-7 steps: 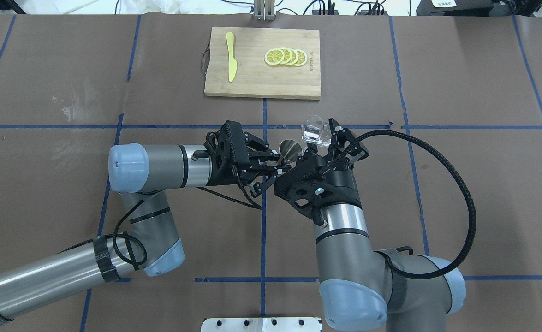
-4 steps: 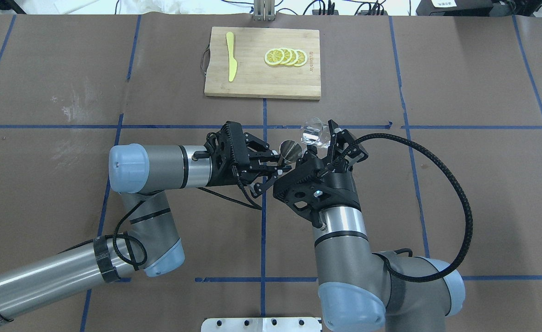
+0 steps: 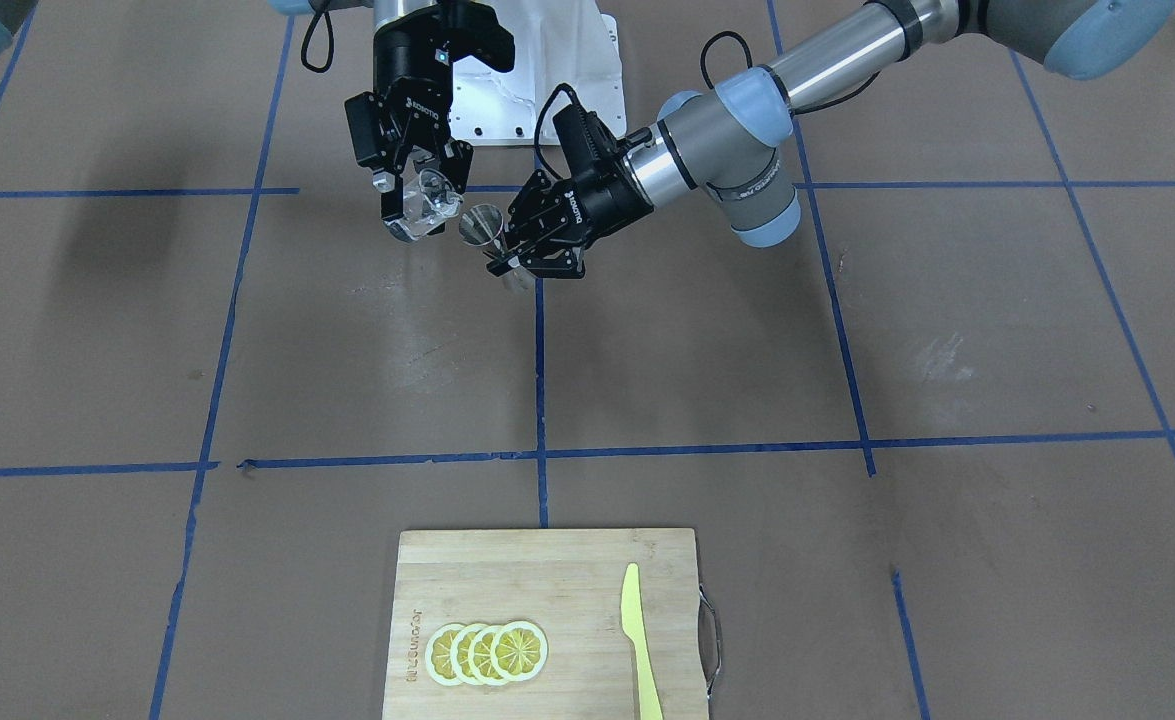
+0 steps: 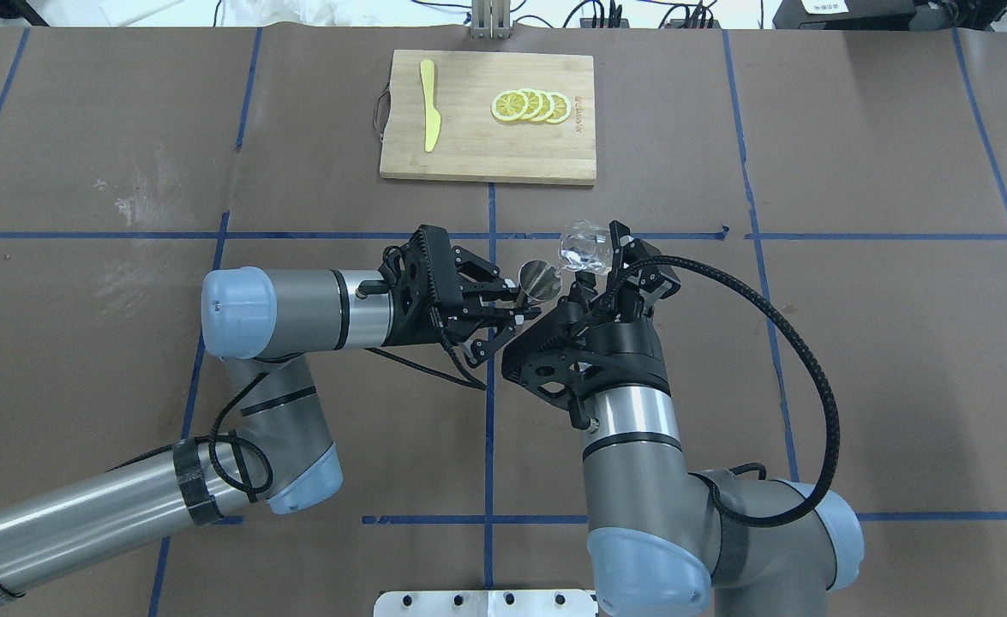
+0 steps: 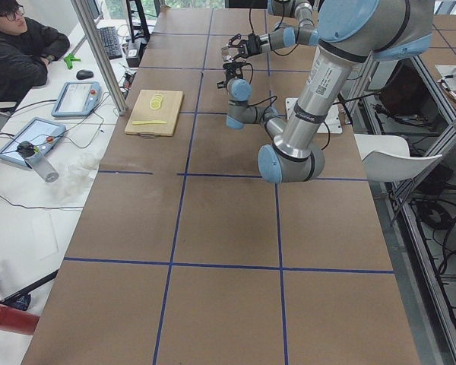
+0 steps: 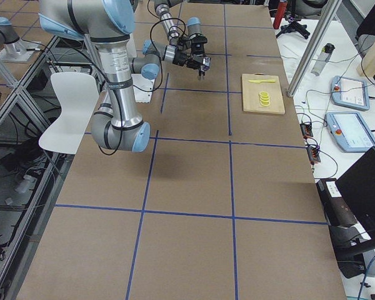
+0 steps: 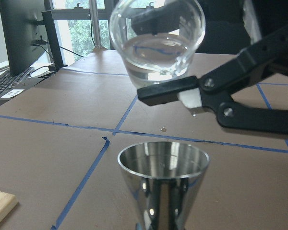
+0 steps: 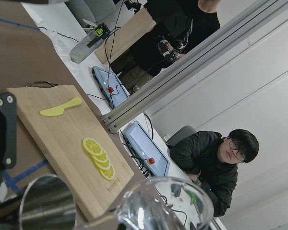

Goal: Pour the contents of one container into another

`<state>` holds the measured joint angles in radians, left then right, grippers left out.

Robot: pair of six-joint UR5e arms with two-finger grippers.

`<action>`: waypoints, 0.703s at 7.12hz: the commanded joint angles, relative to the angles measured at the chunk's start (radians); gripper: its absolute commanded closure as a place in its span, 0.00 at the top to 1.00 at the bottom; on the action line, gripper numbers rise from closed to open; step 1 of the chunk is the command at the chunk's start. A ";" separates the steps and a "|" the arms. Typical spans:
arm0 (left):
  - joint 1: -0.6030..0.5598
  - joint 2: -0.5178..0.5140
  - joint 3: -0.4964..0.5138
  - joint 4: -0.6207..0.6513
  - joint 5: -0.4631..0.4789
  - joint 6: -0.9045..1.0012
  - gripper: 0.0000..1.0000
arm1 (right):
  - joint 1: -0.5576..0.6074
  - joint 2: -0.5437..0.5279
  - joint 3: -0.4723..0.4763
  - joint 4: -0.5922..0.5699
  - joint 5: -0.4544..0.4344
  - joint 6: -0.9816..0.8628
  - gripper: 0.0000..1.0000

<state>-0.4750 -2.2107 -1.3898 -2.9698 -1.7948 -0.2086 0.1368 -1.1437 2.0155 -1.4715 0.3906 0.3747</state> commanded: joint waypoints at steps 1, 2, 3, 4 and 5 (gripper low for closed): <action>0.000 -0.001 0.000 0.000 0.000 0.000 0.00 | -0.002 0.015 -0.001 -0.030 -0.006 -0.042 0.00; 0.000 -0.001 0.000 0.000 0.000 0.000 0.00 | -0.003 0.015 -0.001 -0.032 -0.006 -0.043 0.00; 0.000 -0.001 0.000 0.000 0.000 0.000 0.00 | -0.003 0.015 -0.001 -0.030 -0.006 -0.045 0.00; 0.000 -0.001 0.000 0.000 0.000 0.000 0.00 | -0.002 0.015 -0.001 -0.032 -0.006 -0.045 0.00; 0.000 -0.001 0.000 0.000 0.000 0.000 0.00 | -0.002 0.015 -0.001 -0.032 -0.006 -0.075 0.00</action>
<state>-0.4755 -2.2120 -1.3898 -2.9698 -1.7948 -0.2086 0.1344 -1.1292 2.0141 -1.5027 0.3851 0.3219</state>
